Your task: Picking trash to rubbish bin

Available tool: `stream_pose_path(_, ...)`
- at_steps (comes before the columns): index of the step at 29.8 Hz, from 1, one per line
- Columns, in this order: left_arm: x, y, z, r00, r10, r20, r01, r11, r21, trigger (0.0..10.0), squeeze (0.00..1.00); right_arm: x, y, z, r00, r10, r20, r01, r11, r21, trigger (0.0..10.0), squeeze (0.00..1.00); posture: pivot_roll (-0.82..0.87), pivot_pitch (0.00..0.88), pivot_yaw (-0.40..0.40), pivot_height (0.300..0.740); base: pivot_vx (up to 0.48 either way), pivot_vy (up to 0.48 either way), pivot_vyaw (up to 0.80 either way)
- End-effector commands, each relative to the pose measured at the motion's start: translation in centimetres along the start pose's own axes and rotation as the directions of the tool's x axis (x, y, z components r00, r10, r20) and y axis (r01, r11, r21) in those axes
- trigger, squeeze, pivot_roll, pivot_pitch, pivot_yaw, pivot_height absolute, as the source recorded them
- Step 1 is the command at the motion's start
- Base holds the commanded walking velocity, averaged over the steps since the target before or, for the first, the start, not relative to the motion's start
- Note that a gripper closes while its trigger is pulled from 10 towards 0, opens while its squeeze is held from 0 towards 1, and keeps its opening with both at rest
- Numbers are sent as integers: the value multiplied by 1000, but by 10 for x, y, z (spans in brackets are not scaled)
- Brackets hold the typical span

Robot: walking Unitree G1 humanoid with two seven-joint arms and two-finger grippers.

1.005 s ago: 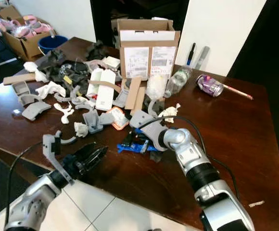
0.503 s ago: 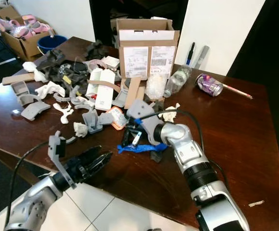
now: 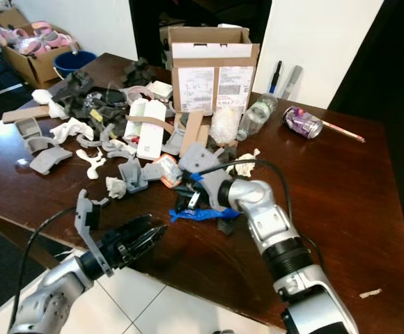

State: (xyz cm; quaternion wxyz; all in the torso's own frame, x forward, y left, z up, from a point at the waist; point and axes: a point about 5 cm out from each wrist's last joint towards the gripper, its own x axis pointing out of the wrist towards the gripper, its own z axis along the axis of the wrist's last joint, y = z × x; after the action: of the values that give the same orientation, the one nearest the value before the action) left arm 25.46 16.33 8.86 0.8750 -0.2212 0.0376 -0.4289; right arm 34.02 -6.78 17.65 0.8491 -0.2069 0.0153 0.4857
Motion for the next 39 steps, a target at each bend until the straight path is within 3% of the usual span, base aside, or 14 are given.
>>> stream_pose_path(1,-3,-2,-3,1000,-8,-29,8,1000,1,10000,0,2,0,-6,999,-25,-27,26,999,33,10000,1000,102,133,-57,740,0,0,0)
stream_pose_path(6,-3,-2,-3,1000,-10,-30,10,1000,0,10000,0,4,0,-6,999,-39,-34,40,998,43,10000,1000,102,133,-57,740,0,0,0)
stream_pose_path(9,-4,-8,-11,998,-30,-56,30,999,-14,10000,0,24,0,5,996,-80,-38,84,990,114,10000,1000,112,137,-76,740,0,0,0)
stream_pose_path(15,-5,-12,-16,997,-43,-69,41,999,-25,10000,0,36,6,2,990,-115,-87,128,978,166,10000,1000,114,139,-82,740,0,0,0)
stream_pose_path(16,-6,-13,-17,996,-45,-72,44,999,-26,10000,0,38,6,1,987,-126,-100,141,975,170,10000,839,114,139,-82,740,0,0,0)
stream_pose_path(17,-6,-15,-17,996,-51,-73,50,998,-28,10000,0,40,6,-1,982,-143,-122,164,969,183,10000,275,119,142,-83,740,0,0,0)
stream_pose_path(18,-6,-15,-17,996,-51,-73,50,998,-28,10000,0,40,6,-1,982,-143,-122,164,969,183,10000,275,119,142,-83,740,0,0,0)
stream_pose_path(19,-6,-16,-17,996,-57,-75,55,998,-27,10000,0,41,4,-2,977,-161,-143,187,964,188,10000,90,119,142,-83,740,0,0,0)
stream_pose_path(20,-6,-16,-17,996,-57,-75,55,998,-27,10000,0,41,4,-2,977,-161,-143,187,964,188,10000,90,119,142,-83,740,0,0,0)
stream_pose_path(21,-5,-18,-16,995,-63,-74,61,998,-23,10000,0,41,3,-4,971,-173,-164,203,961,190,10000,0,119,142,-83,740,0,0,0)
stream_pose_path(26,-6,-23,-10,993,-71,-99,73,997,25,10000,0,33,-12,-12,935,-243,-257,291,942,168,10000,0,123,145,-82,740,0,0,0)
stream_pose_path(32,-12,-28,1,988,-78,-133,90,992,89,10000,0,21,-28,-17,905,-311,-291,367,915,166,10000,0,133,154,-79,740,0,0,0)
stream_pose_path(39,-16,-30,8,986,-77,-151,96,988,122,10000,0,6,-38,-20,906,-293,-306,359,914,188,10000,0,142,156,-76,740,0,0,0)
